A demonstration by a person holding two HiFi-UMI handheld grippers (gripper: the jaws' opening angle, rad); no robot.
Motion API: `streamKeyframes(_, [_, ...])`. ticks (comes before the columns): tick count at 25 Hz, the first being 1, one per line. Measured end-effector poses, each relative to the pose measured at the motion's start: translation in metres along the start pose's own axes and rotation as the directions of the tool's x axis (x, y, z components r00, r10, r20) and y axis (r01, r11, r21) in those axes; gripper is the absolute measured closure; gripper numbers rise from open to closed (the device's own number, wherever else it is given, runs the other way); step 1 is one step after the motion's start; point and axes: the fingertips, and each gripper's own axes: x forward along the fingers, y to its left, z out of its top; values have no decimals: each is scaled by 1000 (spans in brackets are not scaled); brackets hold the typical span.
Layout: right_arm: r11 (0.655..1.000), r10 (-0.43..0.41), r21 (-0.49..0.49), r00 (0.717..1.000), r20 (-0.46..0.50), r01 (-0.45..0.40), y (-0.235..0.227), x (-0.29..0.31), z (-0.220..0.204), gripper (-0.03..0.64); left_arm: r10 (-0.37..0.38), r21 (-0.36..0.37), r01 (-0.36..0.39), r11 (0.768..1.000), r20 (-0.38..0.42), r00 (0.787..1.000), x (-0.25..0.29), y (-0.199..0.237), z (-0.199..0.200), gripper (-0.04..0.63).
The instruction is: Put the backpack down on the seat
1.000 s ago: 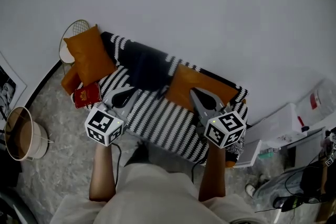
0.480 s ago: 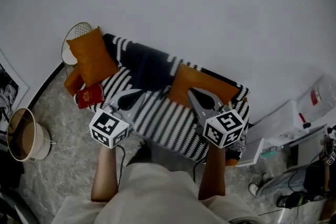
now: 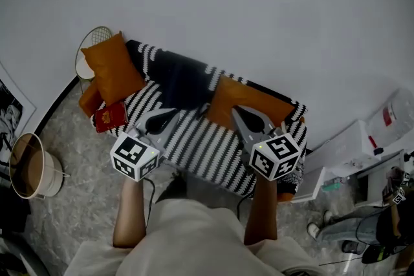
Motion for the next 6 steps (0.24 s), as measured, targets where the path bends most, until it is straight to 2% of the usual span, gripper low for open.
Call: streamKeyframes(6, [1000, 3, 3, 1000, -10, -3, -4, -4, -5, 611, -4, -2, 4, 1000, -15, 1000, 5, -4, -4, 591])
